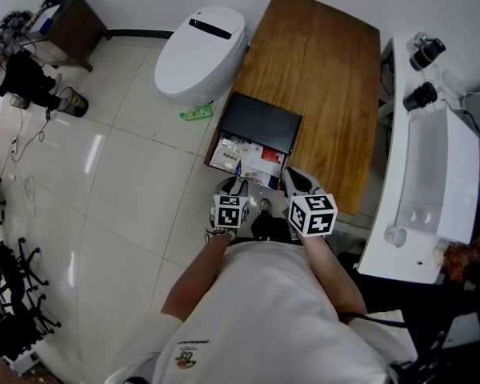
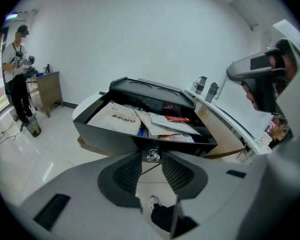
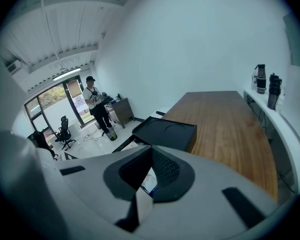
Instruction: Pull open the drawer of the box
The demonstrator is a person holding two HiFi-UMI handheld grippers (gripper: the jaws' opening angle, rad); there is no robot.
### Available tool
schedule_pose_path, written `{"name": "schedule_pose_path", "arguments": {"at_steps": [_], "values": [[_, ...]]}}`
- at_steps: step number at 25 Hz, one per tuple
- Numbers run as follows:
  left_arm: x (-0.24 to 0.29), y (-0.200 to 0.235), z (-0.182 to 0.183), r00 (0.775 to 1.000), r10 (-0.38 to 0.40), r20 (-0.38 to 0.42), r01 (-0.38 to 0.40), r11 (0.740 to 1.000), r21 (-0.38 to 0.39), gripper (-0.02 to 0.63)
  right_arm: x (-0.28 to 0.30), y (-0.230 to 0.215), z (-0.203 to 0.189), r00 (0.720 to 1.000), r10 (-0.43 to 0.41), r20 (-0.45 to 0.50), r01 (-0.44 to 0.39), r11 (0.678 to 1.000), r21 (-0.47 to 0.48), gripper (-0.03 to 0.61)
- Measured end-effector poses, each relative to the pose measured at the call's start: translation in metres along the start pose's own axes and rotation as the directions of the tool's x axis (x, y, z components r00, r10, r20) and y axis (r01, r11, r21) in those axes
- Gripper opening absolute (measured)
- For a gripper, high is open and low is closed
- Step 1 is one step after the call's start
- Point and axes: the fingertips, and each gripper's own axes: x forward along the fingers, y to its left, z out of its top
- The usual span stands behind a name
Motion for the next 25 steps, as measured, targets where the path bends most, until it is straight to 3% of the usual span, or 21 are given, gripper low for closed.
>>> {"name": "schedule_pose_path", "arguments": {"at_steps": [11, 25], "values": [[-0.058, 0.005, 0.014, 0.994, -0.040, 0.105, 0.039, 0.999, 0.008, 0.104, -0.004, 0.033, -0.003, 1.000, 0.006, 0.030, -0.006, 1.000, 0.002, -0.012], [-0.183, 0.042, 0.001, 0.971, -0.086, 0.221, 0.093, 0.995, -0.019, 0.104, -0.024, 0.129, -0.039, 1.000, 0.010, 0.029, -0.010, 1.000, -0.014, -0.012]]}}
